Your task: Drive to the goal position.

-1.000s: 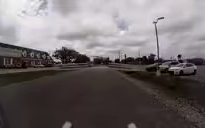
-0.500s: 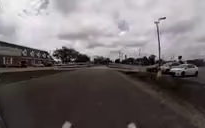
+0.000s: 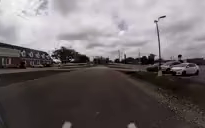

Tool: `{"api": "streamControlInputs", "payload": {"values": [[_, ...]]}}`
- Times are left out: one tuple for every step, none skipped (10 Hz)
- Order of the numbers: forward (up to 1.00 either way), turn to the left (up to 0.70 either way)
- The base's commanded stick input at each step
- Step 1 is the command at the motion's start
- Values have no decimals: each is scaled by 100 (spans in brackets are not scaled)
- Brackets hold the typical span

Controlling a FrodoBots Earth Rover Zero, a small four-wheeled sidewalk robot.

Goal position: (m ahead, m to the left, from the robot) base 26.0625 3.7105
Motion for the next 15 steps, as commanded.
{"api": "streamControlInputs", "payload": {"values": [[60, 0], [60, 0], [60, 15], [60, 10], [60, 3], [60, 0], [60, 0], [60, 0], [60, 8], [60, 15], [60, 7], [60, 0], [60, 0], [60, 0], [60, 0]]}}
